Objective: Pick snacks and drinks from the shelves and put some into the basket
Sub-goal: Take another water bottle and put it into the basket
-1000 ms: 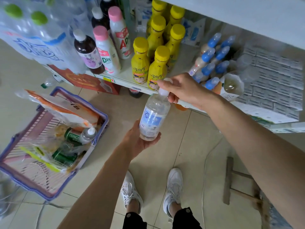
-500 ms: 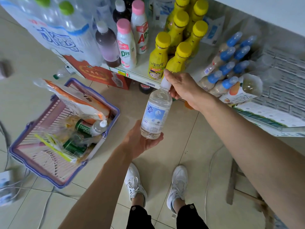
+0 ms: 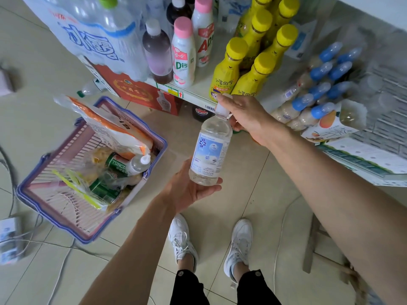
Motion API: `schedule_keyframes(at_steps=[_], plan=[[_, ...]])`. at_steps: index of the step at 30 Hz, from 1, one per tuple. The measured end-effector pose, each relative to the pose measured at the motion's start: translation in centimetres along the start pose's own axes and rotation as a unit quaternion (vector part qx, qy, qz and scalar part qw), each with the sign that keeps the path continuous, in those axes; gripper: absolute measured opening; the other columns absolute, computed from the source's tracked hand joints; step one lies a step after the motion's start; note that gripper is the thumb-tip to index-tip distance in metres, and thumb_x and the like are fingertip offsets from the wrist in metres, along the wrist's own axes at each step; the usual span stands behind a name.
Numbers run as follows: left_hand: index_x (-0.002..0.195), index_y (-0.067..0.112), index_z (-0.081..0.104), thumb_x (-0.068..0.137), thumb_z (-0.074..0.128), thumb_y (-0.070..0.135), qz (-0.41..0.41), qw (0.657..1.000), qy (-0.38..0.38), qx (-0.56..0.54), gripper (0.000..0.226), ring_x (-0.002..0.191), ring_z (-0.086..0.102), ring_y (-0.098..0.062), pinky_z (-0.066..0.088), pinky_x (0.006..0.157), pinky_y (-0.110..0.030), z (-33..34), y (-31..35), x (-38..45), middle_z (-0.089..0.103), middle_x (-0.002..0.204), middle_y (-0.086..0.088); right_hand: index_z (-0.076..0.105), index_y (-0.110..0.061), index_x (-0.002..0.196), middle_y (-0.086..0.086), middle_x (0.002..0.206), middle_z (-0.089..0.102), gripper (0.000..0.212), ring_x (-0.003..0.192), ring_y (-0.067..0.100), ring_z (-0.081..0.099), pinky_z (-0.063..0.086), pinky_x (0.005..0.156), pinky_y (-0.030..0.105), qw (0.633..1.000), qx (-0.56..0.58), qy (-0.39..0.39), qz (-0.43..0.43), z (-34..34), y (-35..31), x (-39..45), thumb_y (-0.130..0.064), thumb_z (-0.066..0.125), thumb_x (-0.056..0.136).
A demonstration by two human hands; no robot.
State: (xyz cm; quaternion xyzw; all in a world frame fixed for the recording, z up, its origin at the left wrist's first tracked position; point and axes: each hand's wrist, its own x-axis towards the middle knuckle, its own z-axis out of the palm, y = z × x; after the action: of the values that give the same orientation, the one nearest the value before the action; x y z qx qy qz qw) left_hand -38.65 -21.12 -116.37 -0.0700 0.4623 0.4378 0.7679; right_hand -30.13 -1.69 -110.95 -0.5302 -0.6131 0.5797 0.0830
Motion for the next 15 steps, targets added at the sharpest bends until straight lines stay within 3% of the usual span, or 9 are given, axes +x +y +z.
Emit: schedule_keyframes(at_steps=[3, 5, 7, 10, 15], plan=[[0.129, 0.007, 0.056, 0.099, 0.026, 0.059, -0.003, 1.000, -0.019, -0.002, 0.067, 0.086, 0.073, -0.031, 0.062, 0.071, -0.031, 0.0, -0.1, -0.6, 0.066, 0.114, -0.030, 0.066, 0.002, 0.101, 0.030, 0.090, 0.065, 0.038, 0.053, 0.019, 0.045, 0.036, 0.054, 0.026, 0.999, 0.025, 0.014, 0.017, 0.2, 0.0, 0.3, -0.034, 0.063, 0.092], [0.135, 0.005, 0.052, 0.097, 0.035, 0.060, 0.019, 0.999, -0.024, -0.026, 0.069, 0.098, 0.069, -0.030, 0.060, 0.084, -0.035, -0.1, -0.3, -0.9, 0.062, 0.123, -0.027, 0.066, 0.001, 0.104, 0.021, 0.080, 0.062, 0.030, 0.046, 0.013, 0.042, 0.036, 0.054, 0.026, 0.998, 0.040, 0.032, 0.041, 0.3, 0.1, 0.5, -0.026, 0.063, 0.091], [0.138, 0.005, 0.051, 0.086, 0.059, 0.060, 0.043, 0.997, -0.031, -0.060, 0.075, 0.105, 0.065, -0.027, 0.056, 0.093, -0.040, -0.4, -0.4, -1.0, 0.061, 0.126, -0.021, 0.067, -0.002, 0.104, 0.007, 0.069, 0.054, 0.026, 0.044, 0.010, 0.040, 0.036, 0.055, 0.026, 0.996, 0.050, 0.043, 0.060, 0.5, 0.3, 0.6, -0.025, 0.063, 0.091], [0.134, 0.005, 0.054, 0.072, 0.080, 0.050, 0.050, 0.993, -0.050, -0.096, 0.081, 0.106, 0.065, -0.027, 0.054, 0.095, -0.044, -0.8, -0.3, -1.1, 0.062, 0.125, -0.018, 0.068, -0.012, 0.105, -0.002, 0.064, 0.050, 0.021, 0.040, 0.006, 0.040, 0.037, 0.054, 0.023, 0.995, 0.057, 0.045, 0.067, 0.8, 0.5, 0.5, -0.028, 0.063, 0.092], [0.136, 0.008, 0.053, 0.094, 0.053, 0.042, 0.050, 0.992, -0.021, -0.110, 0.054, 0.091, 0.069, -0.030, 0.060, 0.082, -0.042, -1.3, 0.3, -1.2, 0.063, 0.116, -0.015, 0.067, -0.019, 0.108, -0.011, 0.051, 0.051, 0.021, 0.042, 0.007, 0.038, 0.033, 0.046, 0.018, 0.994, 0.076, 0.036, 0.074, 0.8, 0.8, 0.2, -0.032, 0.066, 0.092]])
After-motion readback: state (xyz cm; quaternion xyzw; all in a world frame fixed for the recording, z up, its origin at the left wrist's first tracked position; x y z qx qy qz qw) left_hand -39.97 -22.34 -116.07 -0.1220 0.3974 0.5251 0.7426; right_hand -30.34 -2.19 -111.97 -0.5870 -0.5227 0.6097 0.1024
